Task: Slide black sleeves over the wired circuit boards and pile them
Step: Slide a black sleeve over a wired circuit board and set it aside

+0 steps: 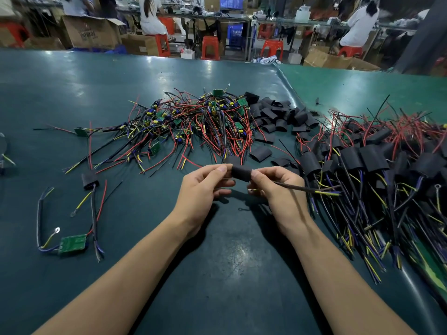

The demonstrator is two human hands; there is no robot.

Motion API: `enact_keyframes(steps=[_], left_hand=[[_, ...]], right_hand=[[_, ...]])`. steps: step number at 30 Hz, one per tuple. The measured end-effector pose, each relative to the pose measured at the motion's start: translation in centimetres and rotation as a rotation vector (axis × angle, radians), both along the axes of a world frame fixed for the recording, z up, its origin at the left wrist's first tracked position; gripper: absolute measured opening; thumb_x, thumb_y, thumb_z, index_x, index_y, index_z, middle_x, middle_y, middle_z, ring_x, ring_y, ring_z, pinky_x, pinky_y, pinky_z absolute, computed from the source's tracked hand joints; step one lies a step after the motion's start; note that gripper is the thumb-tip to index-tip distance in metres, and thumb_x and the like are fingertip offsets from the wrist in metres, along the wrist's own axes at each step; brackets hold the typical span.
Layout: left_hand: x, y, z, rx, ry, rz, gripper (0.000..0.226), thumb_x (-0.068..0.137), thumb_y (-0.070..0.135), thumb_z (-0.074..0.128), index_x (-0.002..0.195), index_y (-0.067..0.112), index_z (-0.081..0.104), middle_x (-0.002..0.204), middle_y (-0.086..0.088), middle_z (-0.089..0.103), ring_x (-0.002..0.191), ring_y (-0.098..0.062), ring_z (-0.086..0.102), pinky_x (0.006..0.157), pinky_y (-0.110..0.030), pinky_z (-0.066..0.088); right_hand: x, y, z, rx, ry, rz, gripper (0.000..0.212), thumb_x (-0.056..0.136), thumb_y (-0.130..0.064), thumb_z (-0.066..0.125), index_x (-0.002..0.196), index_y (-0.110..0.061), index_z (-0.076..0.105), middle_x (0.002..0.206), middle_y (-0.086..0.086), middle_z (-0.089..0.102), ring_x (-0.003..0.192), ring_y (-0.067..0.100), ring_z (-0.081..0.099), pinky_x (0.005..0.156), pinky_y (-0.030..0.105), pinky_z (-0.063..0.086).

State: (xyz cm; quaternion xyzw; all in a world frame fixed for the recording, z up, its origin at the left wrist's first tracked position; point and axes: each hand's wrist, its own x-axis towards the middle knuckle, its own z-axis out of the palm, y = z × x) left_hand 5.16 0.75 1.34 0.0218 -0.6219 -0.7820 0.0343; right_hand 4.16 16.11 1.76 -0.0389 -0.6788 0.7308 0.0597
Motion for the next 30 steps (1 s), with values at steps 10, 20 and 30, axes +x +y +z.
enact_keyframes(steps=[10, 20, 30], left_hand=[[0.2, -0.2, 0.0, -0.079, 0.070, 0.028, 0.025, 0.099, 0.014, 0.055, 0.079, 0.010, 0.071, 0.076, -0.003, 0.071, 0.066, -0.016, 0.058, 0.054, -0.032, 0.050], [0.1, -0.3, 0.1, -0.088, 0.066, 0.071, 0.026, 0.098, 0.013, 0.056, 0.077, 0.010, 0.070, 0.073, -0.002, 0.070, 0.063, -0.015, 0.057, 0.053, -0.030, 0.047], [0.0, -0.3, -0.2, -0.085, 0.071, 0.095, 0.025, 0.097, 0.014, 0.058, 0.075, 0.011, 0.070, 0.073, -0.004, 0.069, 0.060, -0.014, 0.056, 0.051, -0.033, 0.046]], right_hand=[[-0.5, 3.4, 2.7, -0.684, 0.046, -0.275, 0.013, 0.094, -0.011, 0.062, 0.082, -0.010, 0.058, 0.057, 0.001, 0.063, 0.052, 0.011, 0.064, 0.049, 0.017, 0.052], [-0.6, 3.1, 1.8, -0.506, 0.107, -0.447, 0.016, 0.104, -0.016, 0.048, 0.099, -0.004, 0.057, 0.101, 0.012, 0.073, 0.083, 0.025, 0.075, 0.063, 0.026, 0.059], [-0.9, 4.1, 0.4, 0.032, 0.156, -0.614, 0.007, 0.096, -0.018, 0.063, 0.092, -0.021, 0.059, 0.087, 0.010, 0.072, 0.061, 0.018, 0.070, 0.047, 0.025, 0.054]])
